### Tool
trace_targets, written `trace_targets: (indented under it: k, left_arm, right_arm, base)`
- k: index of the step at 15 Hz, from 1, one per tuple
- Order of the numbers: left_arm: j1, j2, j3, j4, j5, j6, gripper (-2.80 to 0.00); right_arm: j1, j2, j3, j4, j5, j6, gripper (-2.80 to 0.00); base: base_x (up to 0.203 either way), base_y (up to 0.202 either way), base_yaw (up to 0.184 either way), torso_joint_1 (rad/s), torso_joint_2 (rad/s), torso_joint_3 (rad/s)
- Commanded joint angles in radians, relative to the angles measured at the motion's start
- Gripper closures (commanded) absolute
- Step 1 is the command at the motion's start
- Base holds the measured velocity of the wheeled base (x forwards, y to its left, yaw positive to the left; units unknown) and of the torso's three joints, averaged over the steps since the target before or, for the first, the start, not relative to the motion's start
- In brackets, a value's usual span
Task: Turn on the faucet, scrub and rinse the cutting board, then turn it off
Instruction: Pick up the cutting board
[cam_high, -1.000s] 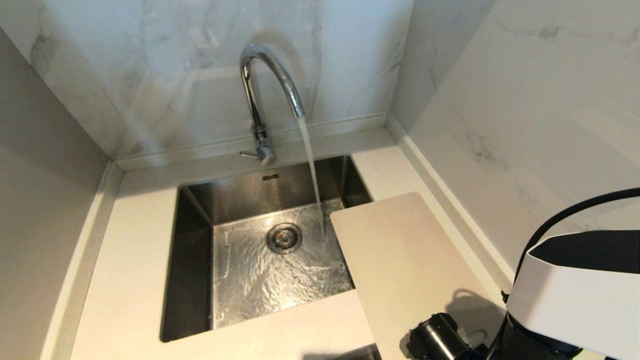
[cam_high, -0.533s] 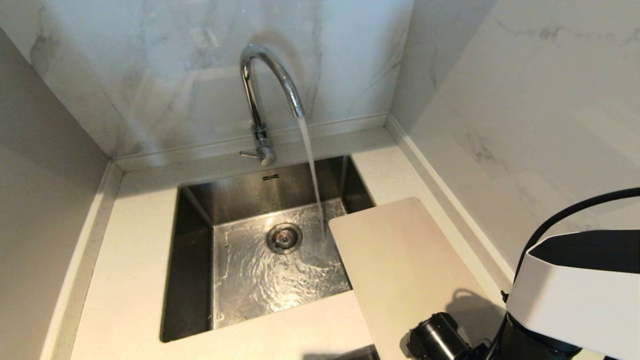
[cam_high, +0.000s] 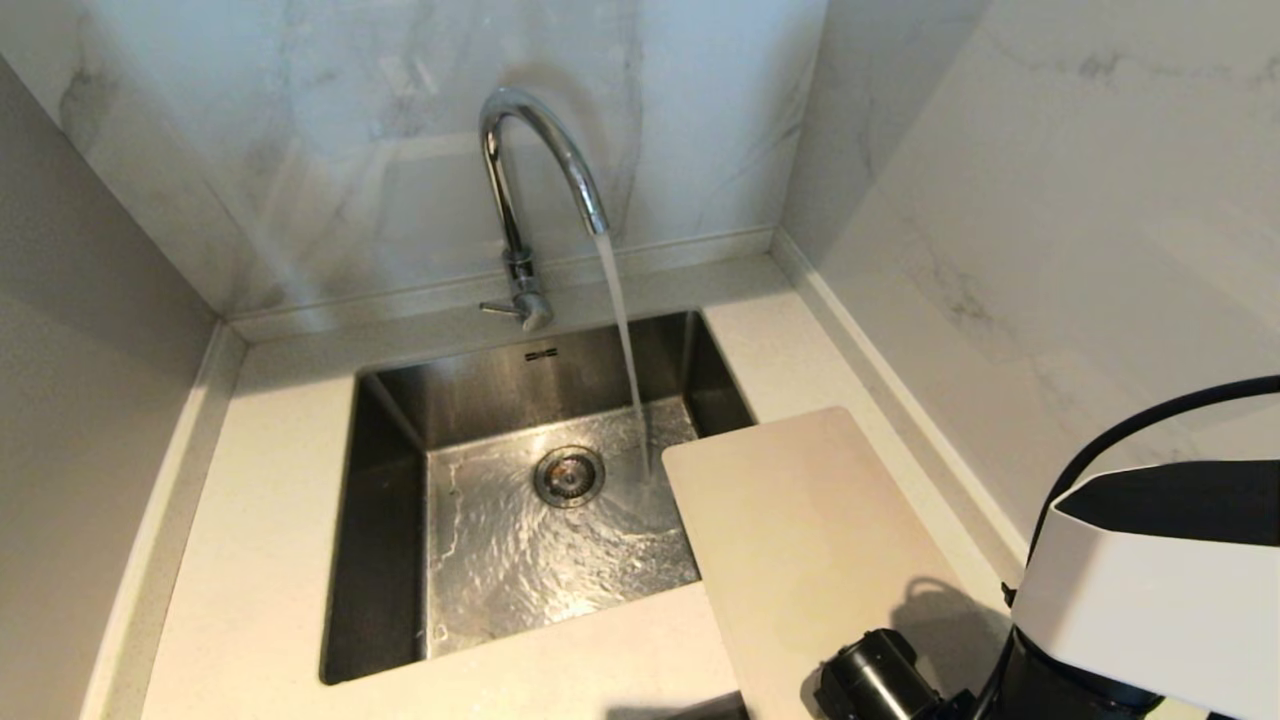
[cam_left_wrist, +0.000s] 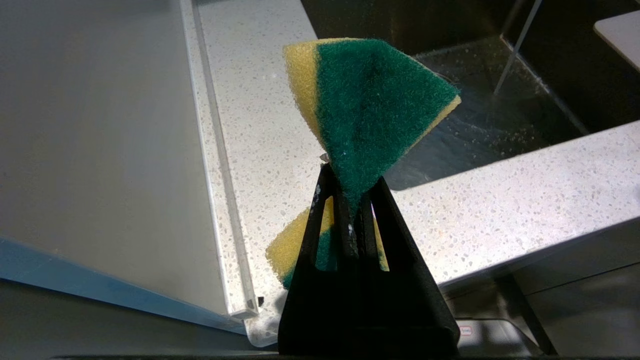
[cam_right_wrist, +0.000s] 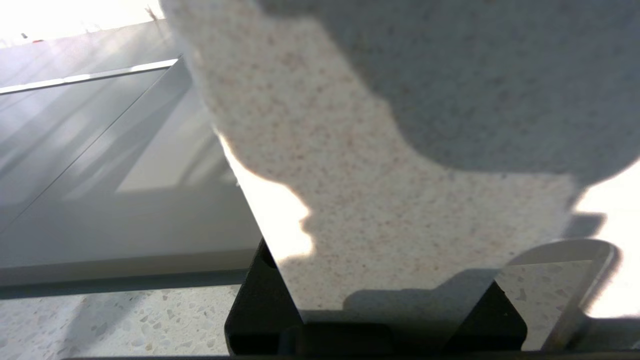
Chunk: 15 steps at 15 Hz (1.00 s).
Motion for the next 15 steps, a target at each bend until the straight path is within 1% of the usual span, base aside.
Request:
trace_targets:
  k: [1, 5, 15]
  left_arm:
    - [0.0, 0.0, 0.002, 0.0, 0.0, 0.0, 0.0]
    - [0.0, 0.0, 0.002, 0.0, 0.0, 0.0, 0.0]
    - [0.0, 0.0, 0.002, 0.0, 0.0, 0.0, 0.0]
  right_arm:
    - [0.0, -0.021, 0.003, -0.005, -0.002, -0.007, 0.0]
    - [0.003, -0.099, 0.007, -0.003, -0.012, -0.007, 0.0]
    - [0.01, -0.295, 0.073, 0.003, -0.022, -0.006, 0.0]
  base:
    - [0.0, 0.0, 0.0, 0.0, 0.0, 0.0]
    - [0.0, 0.0, 0.0, 0.0, 0.0, 0.0]
    - [0.0, 0.0, 0.0, 0.0, 0.0, 0.0]
